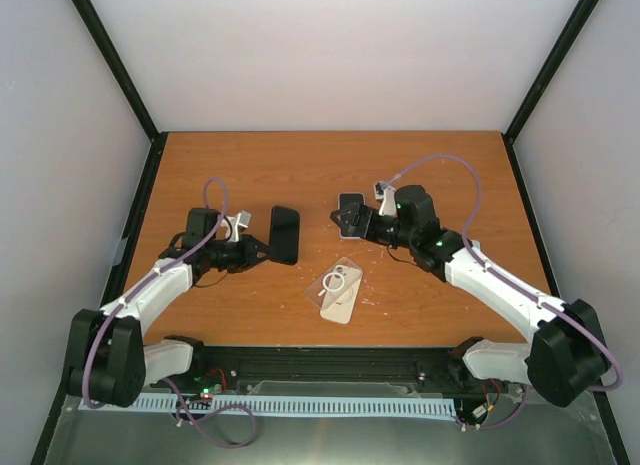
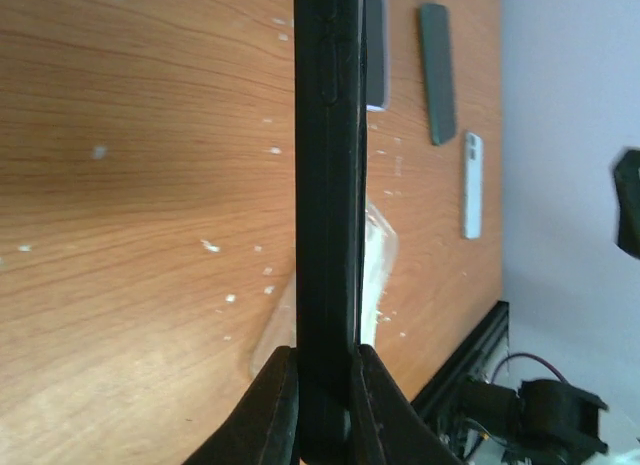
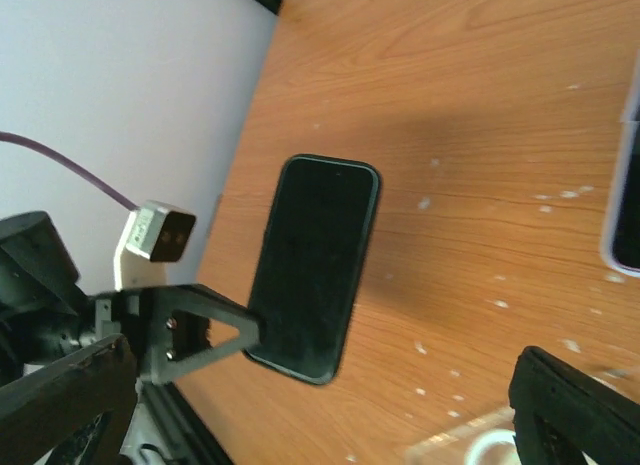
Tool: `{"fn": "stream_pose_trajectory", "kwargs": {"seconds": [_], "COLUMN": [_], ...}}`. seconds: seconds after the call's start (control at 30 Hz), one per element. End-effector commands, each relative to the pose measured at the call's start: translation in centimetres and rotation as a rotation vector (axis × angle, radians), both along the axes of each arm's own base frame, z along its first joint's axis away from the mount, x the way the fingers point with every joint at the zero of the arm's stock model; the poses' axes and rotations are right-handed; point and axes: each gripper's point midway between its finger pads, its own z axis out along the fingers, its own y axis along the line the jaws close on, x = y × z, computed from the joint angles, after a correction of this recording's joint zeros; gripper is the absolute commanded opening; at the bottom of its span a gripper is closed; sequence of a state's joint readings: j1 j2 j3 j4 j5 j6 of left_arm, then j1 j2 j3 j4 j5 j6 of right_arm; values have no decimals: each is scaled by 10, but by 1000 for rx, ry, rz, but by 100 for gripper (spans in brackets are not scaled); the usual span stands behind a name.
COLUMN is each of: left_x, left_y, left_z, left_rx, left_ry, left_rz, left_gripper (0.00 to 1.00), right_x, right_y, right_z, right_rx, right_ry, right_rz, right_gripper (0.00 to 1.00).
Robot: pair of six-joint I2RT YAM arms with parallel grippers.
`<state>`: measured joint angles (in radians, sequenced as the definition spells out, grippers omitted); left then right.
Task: Put the phone into the phone case
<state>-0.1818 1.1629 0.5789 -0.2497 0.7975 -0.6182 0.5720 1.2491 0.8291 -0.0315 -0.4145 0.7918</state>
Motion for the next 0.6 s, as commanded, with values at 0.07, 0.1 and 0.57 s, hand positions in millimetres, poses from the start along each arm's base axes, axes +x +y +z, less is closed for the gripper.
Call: {"fn": "stream_pose_trajectory", "kwargs": {"seconds": [0.07,0.1,0.57], "left_x": [24,24,41], "left_y": [14,15,21], "left_z": [-20,-25,-73], "left_rx": [43,43,81], "left_ry": [-5,11,118], "left_rz": [53,53,108], "left_gripper": [0,0,24], "right_x": [-3,-3,5], "right_y": [-43,-47,-90], "right_z": [-24,-27,-70], "right_rx": [-234,-261,-584], "right_ry": [13,14,62], "right_rz": [-113,-122,-204], "right_gripper": [100,100,100]}}
